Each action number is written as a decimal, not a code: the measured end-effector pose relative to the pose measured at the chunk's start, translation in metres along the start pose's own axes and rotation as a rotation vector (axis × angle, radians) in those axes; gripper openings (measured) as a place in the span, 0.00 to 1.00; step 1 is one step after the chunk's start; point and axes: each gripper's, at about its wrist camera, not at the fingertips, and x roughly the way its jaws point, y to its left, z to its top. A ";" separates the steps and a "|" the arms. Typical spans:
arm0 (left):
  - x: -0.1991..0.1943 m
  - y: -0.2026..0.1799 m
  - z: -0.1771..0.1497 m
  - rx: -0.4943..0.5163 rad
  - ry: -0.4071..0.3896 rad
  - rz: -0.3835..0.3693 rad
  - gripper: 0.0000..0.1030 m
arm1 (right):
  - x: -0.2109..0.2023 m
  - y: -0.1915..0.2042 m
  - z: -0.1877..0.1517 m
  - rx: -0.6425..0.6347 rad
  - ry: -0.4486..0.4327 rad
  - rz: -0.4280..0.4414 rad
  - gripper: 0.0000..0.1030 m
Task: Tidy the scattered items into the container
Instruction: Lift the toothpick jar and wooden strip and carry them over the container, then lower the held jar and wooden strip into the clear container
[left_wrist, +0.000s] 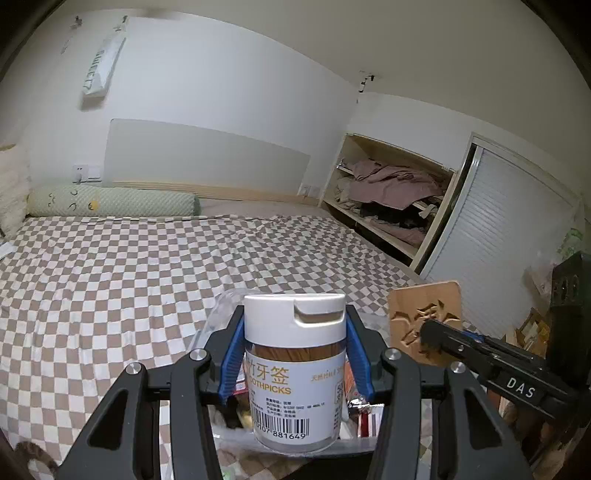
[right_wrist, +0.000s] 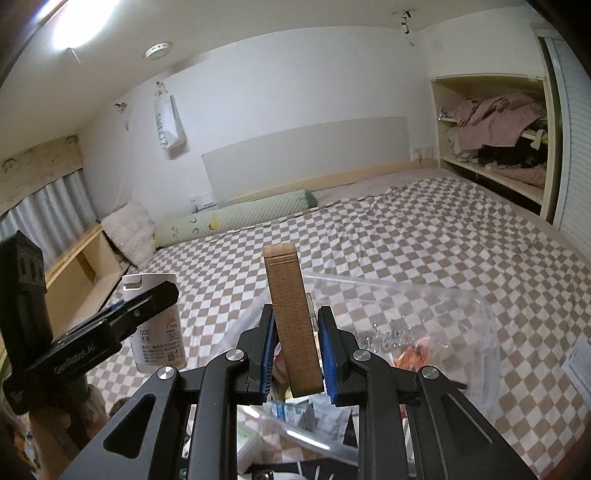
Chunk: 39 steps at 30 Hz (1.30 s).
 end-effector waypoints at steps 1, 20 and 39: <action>0.003 -0.001 0.001 0.000 0.000 -0.003 0.48 | 0.002 -0.001 0.001 0.008 -0.001 -0.002 0.23; 0.092 0.019 -0.028 -0.024 0.197 0.062 0.48 | 0.086 -0.036 -0.035 0.107 0.248 -0.056 0.23; 0.126 0.038 -0.051 0.025 0.280 0.200 0.48 | 0.115 -0.011 -0.057 0.015 0.385 -0.056 0.23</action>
